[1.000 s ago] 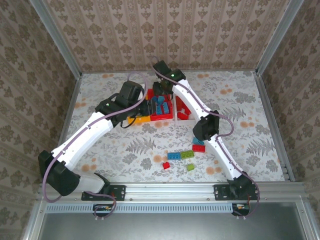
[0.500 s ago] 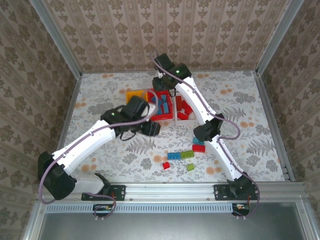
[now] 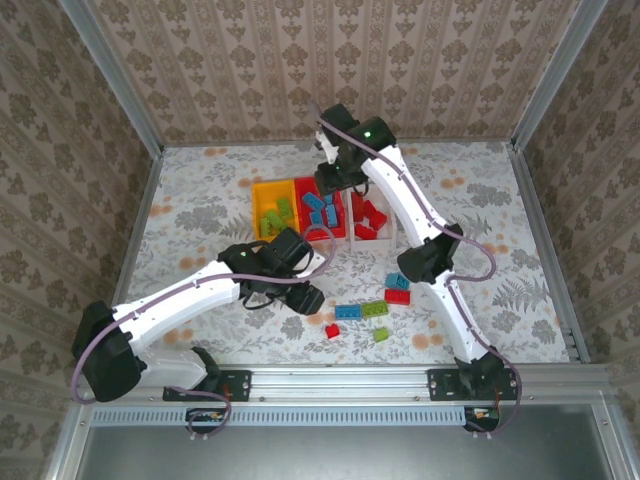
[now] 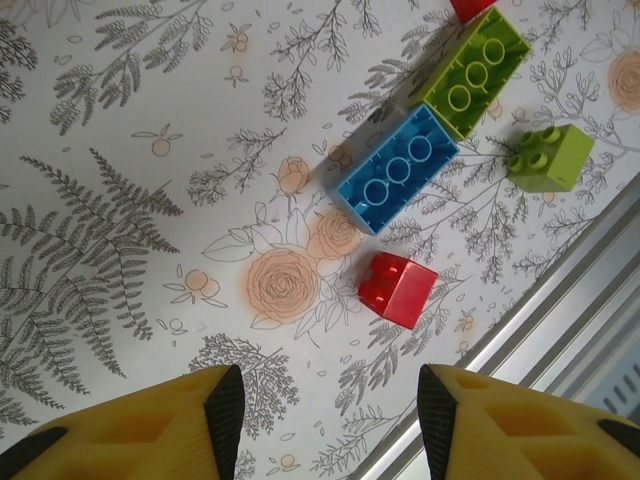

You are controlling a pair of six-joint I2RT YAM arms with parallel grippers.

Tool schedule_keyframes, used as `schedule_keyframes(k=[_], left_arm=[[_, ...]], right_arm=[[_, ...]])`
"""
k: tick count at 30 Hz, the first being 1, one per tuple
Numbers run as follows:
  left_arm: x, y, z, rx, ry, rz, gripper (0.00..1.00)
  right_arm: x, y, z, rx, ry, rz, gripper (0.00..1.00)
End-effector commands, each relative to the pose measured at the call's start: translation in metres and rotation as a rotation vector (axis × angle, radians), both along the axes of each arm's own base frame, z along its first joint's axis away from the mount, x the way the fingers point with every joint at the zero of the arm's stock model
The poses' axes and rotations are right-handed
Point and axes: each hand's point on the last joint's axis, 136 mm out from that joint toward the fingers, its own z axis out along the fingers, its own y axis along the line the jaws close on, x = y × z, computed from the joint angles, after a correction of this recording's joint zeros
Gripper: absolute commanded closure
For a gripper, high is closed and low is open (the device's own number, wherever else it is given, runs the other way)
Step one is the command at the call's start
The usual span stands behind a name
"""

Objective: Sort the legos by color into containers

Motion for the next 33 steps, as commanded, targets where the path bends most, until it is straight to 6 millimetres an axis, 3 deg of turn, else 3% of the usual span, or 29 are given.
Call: schedule_keyframes(k=[1,4,8,13,16,19,23,28,33], left_arm=[[0.008,-0.004,0.012,-0.028,-0.044,0.026,0.48],[0.008,-0.005,0.008,-0.038,-0.042,0.025,0.48],[0.002,-0.011,-0.002,-0.061,-0.017,-0.005,0.46],[-0.011,-0.015,-0.018,-0.02,-0.005,-0.102,0.44],[-0.019,-0.016,-0.032,0.02,0.013,-0.147,0.43],[-0.026,-0.023,-0.044,0.049,0.021,-0.185,0.43],[-0.035,-0.032,-0.06,0.115,0.019,-0.242,0.41],[-0.043,-0.041,-0.078,0.176,0.022,-0.286,0.38],[-0.045,-0.05,-0.088,0.202,0.026,-0.306,0.37]], right_arm=[[-0.027,-0.032,0.016,-0.001,0.087,0.009,0.46],[-0.05,-0.049,0.029,-0.011,0.1,0.0,0.45],[-0.083,-0.052,0.037,-0.011,0.003,0.004,0.4],[-0.115,-0.04,0.033,0.287,-0.152,-0.056,0.39],[-0.149,-0.034,0.04,0.498,-0.295,0.006,0.3],[-0.181,-0.049,0.022,0.62,-0.37,-0.02,0.19],[-0.221,-0.071,-0.007,0.642,-0.384,-0.029,0.17],[-0.245,-0.091,-0.018,0.634,-0.419,-0.042,0.15],[-0.25,-0.091,-0.02,0.64,-0.405,-0.035,0.15]])
